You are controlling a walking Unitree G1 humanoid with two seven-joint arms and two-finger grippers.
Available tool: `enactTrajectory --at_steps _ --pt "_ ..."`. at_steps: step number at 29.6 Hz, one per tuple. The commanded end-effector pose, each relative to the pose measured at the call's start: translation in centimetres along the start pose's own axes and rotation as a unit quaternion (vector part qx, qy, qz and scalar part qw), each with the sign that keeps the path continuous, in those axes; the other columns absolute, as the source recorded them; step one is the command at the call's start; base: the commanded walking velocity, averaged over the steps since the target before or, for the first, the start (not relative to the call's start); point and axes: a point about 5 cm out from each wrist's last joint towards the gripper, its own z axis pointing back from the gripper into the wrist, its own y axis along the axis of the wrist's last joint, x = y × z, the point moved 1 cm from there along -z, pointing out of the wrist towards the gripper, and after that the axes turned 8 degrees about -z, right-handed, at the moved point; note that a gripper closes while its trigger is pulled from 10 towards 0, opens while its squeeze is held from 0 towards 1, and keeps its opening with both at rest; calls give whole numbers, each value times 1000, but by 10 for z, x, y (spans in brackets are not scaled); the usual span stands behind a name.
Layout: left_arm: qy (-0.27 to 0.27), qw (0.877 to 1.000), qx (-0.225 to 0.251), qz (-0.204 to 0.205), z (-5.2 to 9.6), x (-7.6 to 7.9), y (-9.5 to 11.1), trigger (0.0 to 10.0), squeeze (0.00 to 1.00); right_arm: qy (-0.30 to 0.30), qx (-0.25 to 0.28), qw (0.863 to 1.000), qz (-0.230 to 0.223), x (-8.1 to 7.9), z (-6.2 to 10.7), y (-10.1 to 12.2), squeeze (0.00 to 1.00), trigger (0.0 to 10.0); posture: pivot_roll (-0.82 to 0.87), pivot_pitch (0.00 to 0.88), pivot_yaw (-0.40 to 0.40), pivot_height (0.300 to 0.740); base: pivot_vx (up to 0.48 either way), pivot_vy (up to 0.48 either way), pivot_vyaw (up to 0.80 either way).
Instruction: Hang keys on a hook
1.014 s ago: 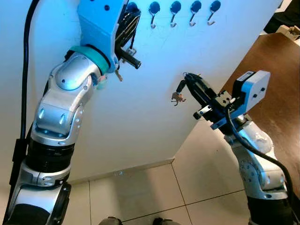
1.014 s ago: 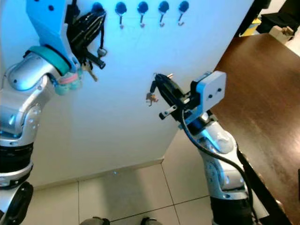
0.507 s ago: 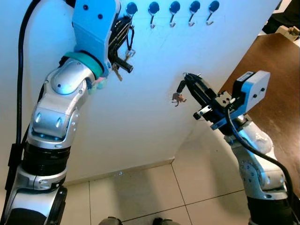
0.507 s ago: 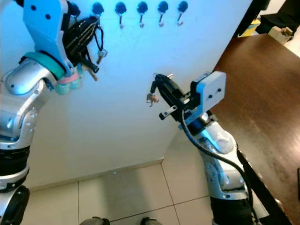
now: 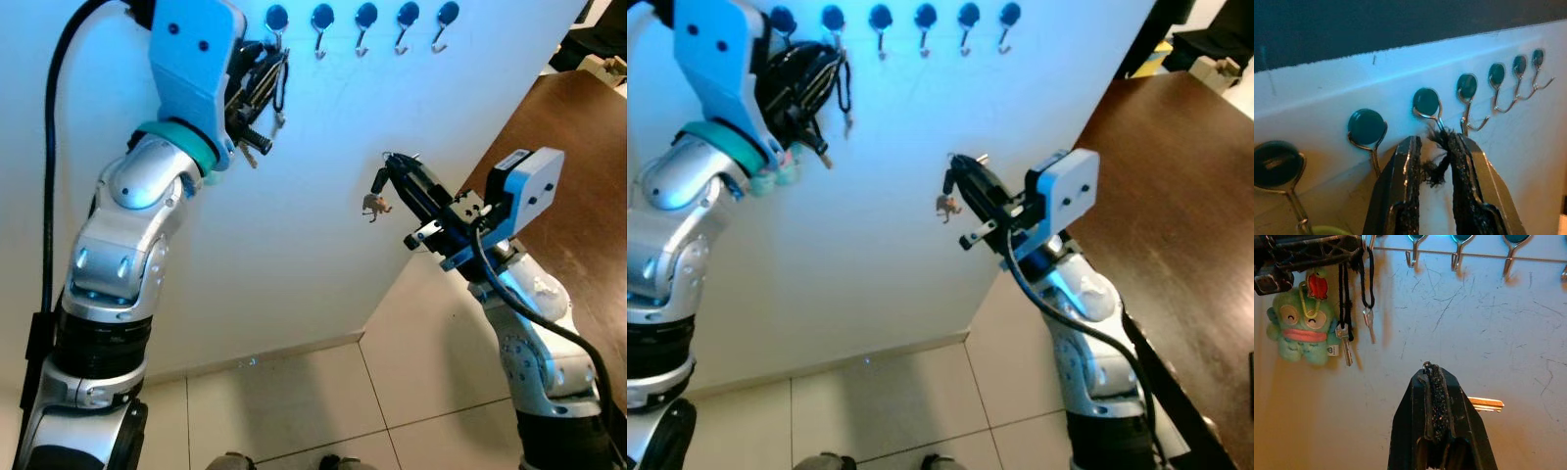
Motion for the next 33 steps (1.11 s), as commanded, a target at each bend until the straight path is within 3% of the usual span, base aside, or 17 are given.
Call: enactTrajectory --at_steps 1,6,8,10,15,17,19,22,29,33 --pt "6 1000 9 14 6 -3 3 10000 0 -1 -6 1000 1 -1 1 -2 0 10000 107 94 28 740 0 0 0" --pt "-4 999 36 33 21 -5 13 10000 0 1 -2 1000 1 -2 0 -1 0 10000 104 95 29 740 0 0 0" --pt "-33 997 43 47 31 -1 17 10000 0 3 0 1000 1 -2 -2 0 0 10000 111 95 26 740 0 0 0" --pt "-33 997 43 47 31 -1 17 10000 0 3 0 1000 1 -2 -2 0 0 10000 111 95 26 740 0 0 0" --pt "-49 998 6 46 47 7 2 10000 0 13 10 1000 0 -5 -10 1 0 10000 103 85 28 740 0 0 0" --pt "-49 998 6 46 47 7 2 10000 0 13 10 1000 0 -5 -10 1 0 10000 103 85 28 740 0 0 0" --pt "-23 999 -9 39 52 3 -4 10000 0 36 25 999 -3 -9 -23 5 0 10000 114 84 18 740 0 0 0" --pt "-18 999 -9 38 52 2 -4 10000 0 42 29 999 -3 -10 -27 7 0 10000 114 84 18 740 0 0 0" --pt "-17 999 -18 33 57 4 -2 10000 0 73 68 995 3 -16 -59 19 0 10000 128 91 17 740 0 0 0" --pt "-24 999 -25 33 62 5 -3 10000 0 74 75 994 6 -16 -65 22 0 10000 132 101 17 740 0 0 0"
